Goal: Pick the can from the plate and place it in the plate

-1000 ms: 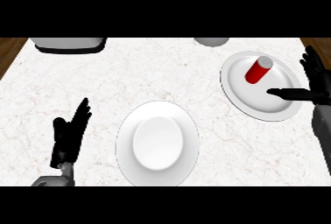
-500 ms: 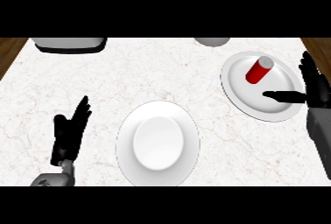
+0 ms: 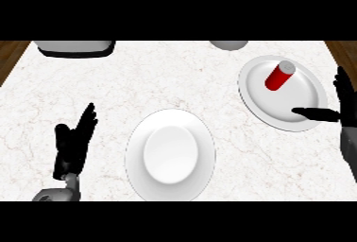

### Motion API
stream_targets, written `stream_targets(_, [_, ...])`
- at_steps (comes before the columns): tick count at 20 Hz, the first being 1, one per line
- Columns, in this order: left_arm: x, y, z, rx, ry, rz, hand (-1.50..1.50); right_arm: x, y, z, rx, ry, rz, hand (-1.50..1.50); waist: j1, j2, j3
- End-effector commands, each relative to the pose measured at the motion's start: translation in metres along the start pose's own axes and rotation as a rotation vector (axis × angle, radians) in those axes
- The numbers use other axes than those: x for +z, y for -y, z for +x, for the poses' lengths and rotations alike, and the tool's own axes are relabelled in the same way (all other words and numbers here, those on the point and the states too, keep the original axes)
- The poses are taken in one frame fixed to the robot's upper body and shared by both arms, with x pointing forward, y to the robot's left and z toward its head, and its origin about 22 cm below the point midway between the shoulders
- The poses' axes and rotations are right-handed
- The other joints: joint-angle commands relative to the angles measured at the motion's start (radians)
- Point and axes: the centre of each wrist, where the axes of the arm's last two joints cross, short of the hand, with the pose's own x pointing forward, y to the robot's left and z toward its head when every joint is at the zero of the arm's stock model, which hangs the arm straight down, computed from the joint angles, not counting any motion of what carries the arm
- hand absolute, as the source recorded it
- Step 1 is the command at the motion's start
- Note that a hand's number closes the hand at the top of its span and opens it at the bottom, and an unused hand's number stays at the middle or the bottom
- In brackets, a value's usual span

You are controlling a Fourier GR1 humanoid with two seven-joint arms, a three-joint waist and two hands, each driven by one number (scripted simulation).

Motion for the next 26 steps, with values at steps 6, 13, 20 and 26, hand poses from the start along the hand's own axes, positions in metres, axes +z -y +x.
stream_targets(6, [-0.007,-0.001,-0.005,-0.021,0.002,-0.004,0.0,0.017,0.043,-0.027,0.049,-0.012,-0.081,-1.5,0.01,0.007,0.002])
stream_targets(13, [0.003,0.001,-0.007,-0.02,0.002,-0.012,0.0,0.023,0.071,-0.032,0.02,-0.024,-0.112,-1.5,0.001,0.001,0.001])
stream_targets(20, [-0.004,0.012,-0.011,-0.011,-0.003,-0.003,0.0,0.026,0.082,-0.035,0.056,-0.061,-0.219,-1.5,0.005,0.005,0.001])
stream_targets(26, [0.007,-0.01,0.009,0.005,-0.009,-0.033,0.0,0.03,0.086,-0.039,0.084,-0.074,-0.218,-1.5,0.016,0.005,0.002])
